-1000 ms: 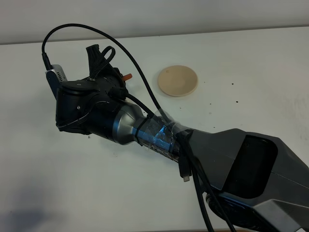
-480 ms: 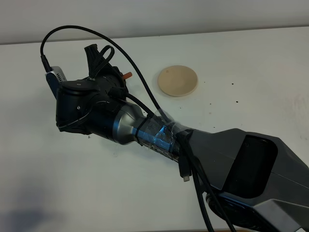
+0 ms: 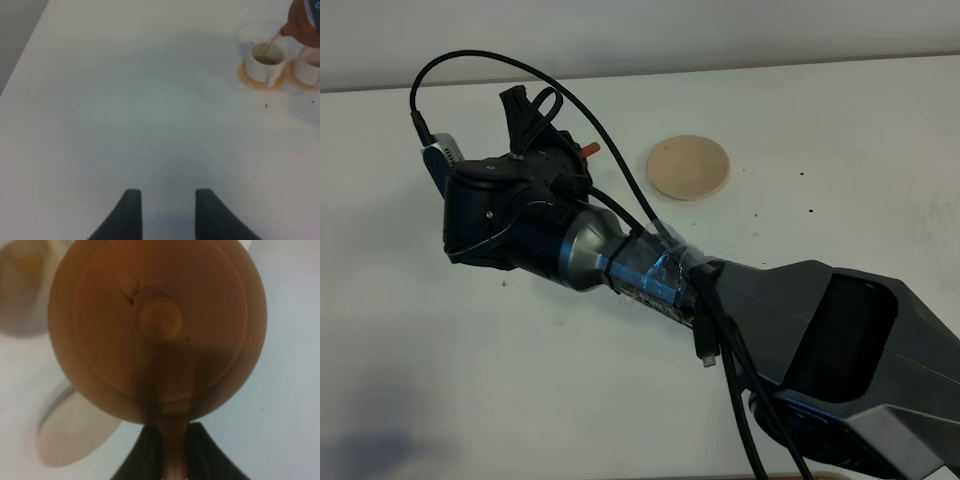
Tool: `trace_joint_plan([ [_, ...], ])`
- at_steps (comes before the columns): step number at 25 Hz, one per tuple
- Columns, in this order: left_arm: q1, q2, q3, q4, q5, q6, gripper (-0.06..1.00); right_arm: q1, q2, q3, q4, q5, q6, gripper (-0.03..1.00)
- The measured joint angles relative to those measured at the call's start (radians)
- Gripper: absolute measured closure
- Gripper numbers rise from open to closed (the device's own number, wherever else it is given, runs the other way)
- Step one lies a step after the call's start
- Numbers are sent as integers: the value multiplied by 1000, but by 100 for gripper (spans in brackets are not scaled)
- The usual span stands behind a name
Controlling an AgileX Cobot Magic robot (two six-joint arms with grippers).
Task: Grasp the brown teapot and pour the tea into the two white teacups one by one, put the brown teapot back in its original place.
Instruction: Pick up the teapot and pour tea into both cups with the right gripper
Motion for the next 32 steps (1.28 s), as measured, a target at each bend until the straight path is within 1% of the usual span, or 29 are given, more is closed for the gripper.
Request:
trace_joint_plan([
  [17,0,0,0,0,0,0,68,-2,0,0,-1,-26,-68,87],
  [32,0,0,0,0,0,0,68,-2,0,0,-30,-39,-86,87],
])
